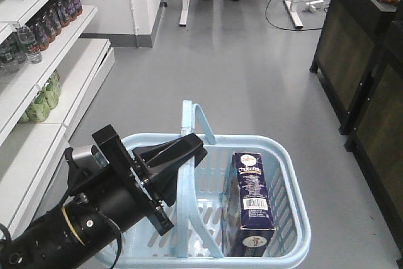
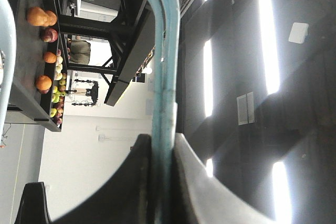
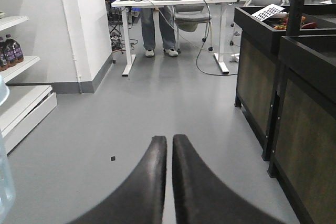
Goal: Left arm holds basket, right arm returns cookies
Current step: 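Turn and drive away from the shelves carrying the basket in the left gripper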
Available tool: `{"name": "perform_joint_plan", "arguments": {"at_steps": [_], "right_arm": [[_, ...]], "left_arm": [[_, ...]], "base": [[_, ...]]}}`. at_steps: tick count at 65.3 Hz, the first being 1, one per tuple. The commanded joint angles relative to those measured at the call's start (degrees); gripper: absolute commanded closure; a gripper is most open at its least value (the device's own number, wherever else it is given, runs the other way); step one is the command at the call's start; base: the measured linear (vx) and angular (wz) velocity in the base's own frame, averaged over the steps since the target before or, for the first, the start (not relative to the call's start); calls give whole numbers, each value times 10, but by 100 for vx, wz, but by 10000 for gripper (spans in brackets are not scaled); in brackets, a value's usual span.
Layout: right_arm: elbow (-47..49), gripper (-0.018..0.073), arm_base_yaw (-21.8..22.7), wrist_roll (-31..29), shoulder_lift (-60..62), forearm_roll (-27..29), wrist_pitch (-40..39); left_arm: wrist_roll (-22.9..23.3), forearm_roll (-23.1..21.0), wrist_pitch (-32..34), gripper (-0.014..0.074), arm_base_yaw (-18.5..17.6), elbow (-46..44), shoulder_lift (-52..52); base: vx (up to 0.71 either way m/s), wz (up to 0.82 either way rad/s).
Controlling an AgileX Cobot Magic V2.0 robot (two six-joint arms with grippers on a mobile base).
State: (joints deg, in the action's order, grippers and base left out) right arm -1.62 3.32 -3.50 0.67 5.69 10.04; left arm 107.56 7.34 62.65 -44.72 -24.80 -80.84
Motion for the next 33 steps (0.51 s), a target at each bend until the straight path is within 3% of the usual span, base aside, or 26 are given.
{"name": "perform_joint_plan", "arguments": {"at_steps": [1, 33], "right_arm": [[-10, 566, 1, -5, 7, -2, -40], [-10, 566, 1, -5, 7, -2, -40]], "left_arm": [[0, -9, 160, 596, -3, -14, 22], [0, -9, 160, 596, -3, -14, 22]], "base": [[19, 2], [27, 5]]}}
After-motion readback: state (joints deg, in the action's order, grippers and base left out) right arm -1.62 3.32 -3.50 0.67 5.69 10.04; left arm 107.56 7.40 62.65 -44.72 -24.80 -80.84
